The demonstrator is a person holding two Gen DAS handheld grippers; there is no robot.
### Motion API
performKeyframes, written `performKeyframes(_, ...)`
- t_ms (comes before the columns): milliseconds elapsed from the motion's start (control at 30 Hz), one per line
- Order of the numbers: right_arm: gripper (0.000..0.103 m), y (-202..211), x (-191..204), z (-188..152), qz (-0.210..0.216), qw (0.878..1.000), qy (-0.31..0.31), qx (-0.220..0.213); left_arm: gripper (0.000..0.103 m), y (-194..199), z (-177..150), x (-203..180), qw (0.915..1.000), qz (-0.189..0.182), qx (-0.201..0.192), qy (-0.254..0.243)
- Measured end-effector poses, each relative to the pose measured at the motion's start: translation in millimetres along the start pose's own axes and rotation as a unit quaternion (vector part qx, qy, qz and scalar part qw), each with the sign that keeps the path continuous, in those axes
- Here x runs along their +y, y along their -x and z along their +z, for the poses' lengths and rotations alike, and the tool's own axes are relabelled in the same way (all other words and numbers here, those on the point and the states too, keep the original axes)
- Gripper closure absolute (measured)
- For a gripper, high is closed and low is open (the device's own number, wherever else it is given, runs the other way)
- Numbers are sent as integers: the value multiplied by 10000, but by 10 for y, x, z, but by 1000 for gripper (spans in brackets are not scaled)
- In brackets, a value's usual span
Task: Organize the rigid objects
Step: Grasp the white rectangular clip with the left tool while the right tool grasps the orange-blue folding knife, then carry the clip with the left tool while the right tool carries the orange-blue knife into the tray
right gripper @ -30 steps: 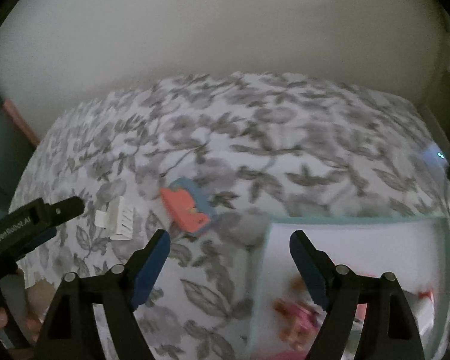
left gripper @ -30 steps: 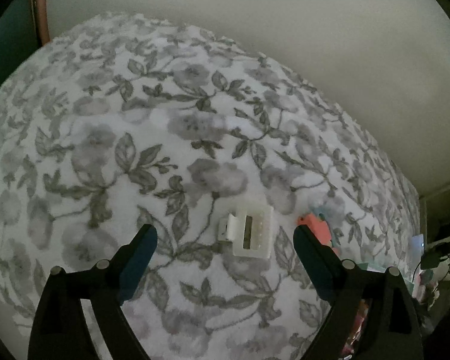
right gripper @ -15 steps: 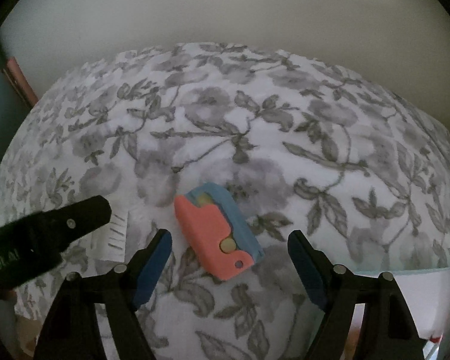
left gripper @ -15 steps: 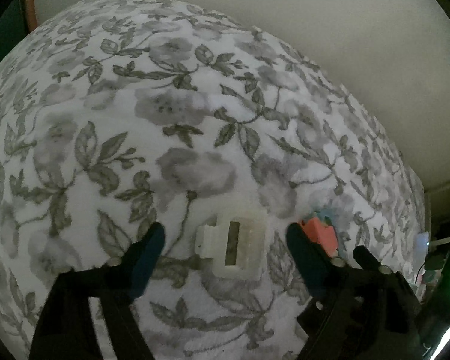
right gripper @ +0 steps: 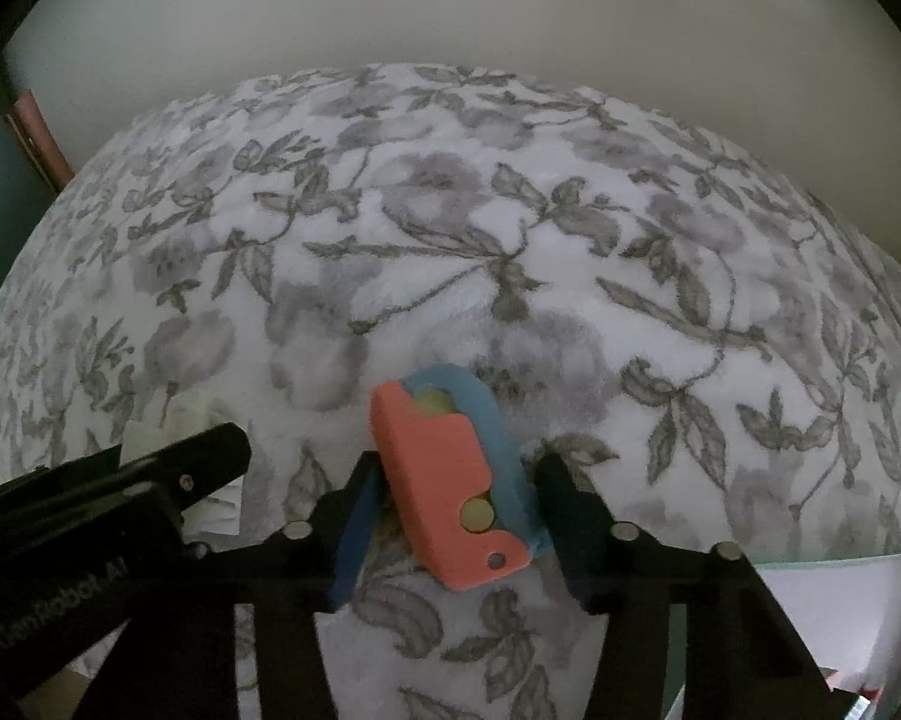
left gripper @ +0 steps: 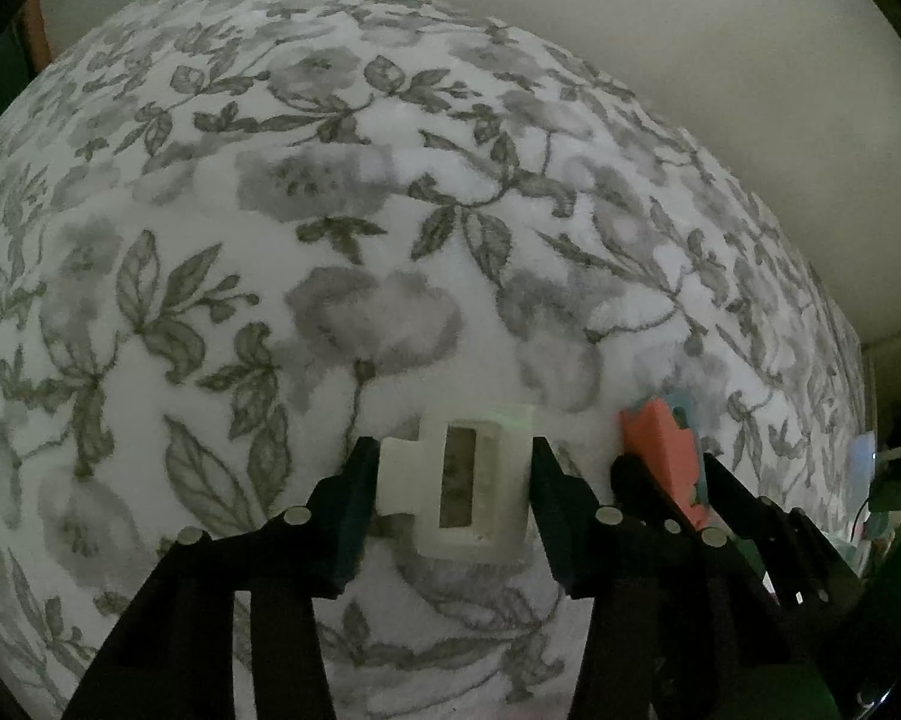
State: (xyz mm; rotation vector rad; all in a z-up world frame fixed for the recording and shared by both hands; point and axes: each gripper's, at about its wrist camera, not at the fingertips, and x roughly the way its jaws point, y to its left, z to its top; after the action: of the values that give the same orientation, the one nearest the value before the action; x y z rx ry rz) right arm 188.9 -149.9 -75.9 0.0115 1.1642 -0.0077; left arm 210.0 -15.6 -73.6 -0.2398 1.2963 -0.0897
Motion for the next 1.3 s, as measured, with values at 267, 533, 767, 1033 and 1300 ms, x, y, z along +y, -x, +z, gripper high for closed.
performKeyframes(267,54,99,-57,-132,69,9998,-130,94,55,137,-101,39,9998,-137,48,109)
performKeyframes(533,58,381,-165,-309,188,9989,-428,0,55,434,-243,-6,9997,-201,-99,-1)
performKeyframes(767,64,613,-252,-478,281,9977,-609,-49,55,654,-394,-24,9996,-182,-186,-85)
performKeyframes(1033,66,797,-304,-648,399,9966,-717,-88,55,915,-500,-141,9984,-219,-420,-293)
performKeyframes(1300,66,967,-363,-706,520,9950,-823,-212,55,1081,-549,-209,9971,-291,-591,-378)
